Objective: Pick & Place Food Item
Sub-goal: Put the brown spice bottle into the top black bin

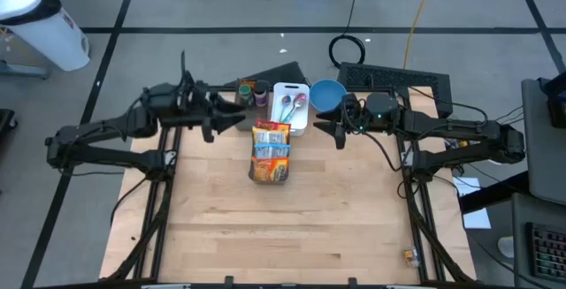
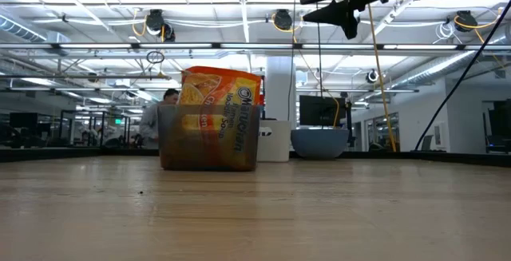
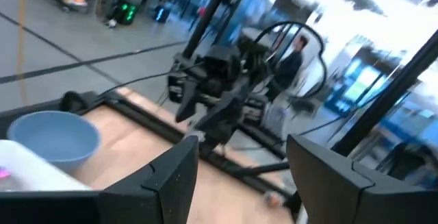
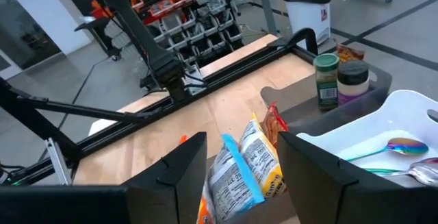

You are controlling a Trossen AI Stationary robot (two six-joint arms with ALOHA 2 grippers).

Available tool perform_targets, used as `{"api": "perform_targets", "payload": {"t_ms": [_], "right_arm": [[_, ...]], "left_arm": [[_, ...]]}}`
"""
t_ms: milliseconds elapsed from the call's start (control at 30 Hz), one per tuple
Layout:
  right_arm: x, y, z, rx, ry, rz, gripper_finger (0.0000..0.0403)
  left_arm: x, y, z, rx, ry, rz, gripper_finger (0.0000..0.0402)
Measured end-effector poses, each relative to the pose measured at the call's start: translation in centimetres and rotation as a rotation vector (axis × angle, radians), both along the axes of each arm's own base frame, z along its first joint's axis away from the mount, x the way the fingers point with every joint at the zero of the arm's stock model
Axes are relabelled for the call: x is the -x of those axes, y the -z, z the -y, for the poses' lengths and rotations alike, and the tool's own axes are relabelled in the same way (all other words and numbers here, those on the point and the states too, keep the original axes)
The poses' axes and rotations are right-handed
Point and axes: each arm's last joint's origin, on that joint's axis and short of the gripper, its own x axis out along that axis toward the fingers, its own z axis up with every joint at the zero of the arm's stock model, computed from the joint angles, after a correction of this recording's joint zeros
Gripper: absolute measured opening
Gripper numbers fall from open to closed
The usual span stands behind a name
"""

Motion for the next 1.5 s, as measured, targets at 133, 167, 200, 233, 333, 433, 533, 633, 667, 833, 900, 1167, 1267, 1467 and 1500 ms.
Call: {"api": "perform_targets", "payload": {"t_ms": [133, 167, 200, 233, 333, 433, 533, 633, 667, 833, 900, 1167, 1267, 1467, 1500], "right_arm": [[0.0, -0.2, 0.1, 0.005, -0.001, 0.023, 0.0171], [-0.1, -0.4, 0.1, 0.007, -0.014, 0.041, 0.0171], [-0.1, -0.6, 0.1, 0.009, -0.031, 0.063, 0.0171], [-0.1, -0.8, 0.0, 0.012, -0.048, 0.083, 0.0171], [-0.1, -1.2, -0.1, 0.019, -0.096, 0.121, 0.0171], [0.1, -1.6, -0.3, 0.035, -0.148, 0.110, 0.0171], [0.5, -2.1, -0.8, 0.059, -0.206, 0.063, 0.0171], [1.2, -2.7, -1.5, 0.105, -0.250, -0.047, 0.0171], [1.5, -3.0, -1.8, 0.122, -0.269, -0.091, 0.0171], [3.4, -3.9, -3.0, 0.147, -0.367, -0.336, 0.0171], [4.2, -4.1, -3.6, 0.143, -0.409, -0.427, 0.0171], [8.9, -3.9, -6.2, 0.236, -0.681, -0.742, 0.0171], [10.9, -3.6, -6.9, 0.301, -0.798, -0.821, 0.0171], [13.2, -3.7, -7.7, 0.382, -0.930, -0.850, 0.0171], [13.3, -3.7, -7.9, 0.391, -0.948, -0.851, 0.0171]], "left_arm": [[-0.4, 1.4, 0.3, 0.027, 0.022, 0.067, 0.0230], [-0.5, 1.6, 0.4, 0.029, 0.028, 0.081, 0.0230], [-0.7, 1.6, 0.4, 0.025, 0.031, 0.099, 0.0230], [-1.0, 1.7, 0.4, 0.019, 0.032, 0.115, 0.0230], [-2.3, 2.3, 0.1, 0.004, 0.005, 0.132, 0.0230], [-3.8, 2.6, -0.2, 0.047, 0.002, 0.193, 0.0230], [-5.0, 2.7, -0.5, 0.065, 0.010, 0.261, 0.0230], [-6.2, 3.3, -0.7, 0.049, 0.015, 0.276, 0.0230], [-6.5, 3.5, -0.8, 0.049, 0.015, 0.270, 0.0230], [-7.6, 3.5, -1.1, 0.046, 0.005, 0.255, 0.0230], [-8.1, 2.9, -1.1, 0.016, 0.003, 0.265, 0.0230], [-9.9, -0.5, -0.3, -0.072, -0.095, 0.164, 0.0230], [-10.8, -2.2, 0.5, -0.077, -0.132, 0.160, 0.0230], [-13.4, -3.3, 2.9, -0.071, -0.174, 0.095, 0.0230], [-13.9, -3.1, 3.4, -0.071, -0.175, 0.069, 0.0230]]}}
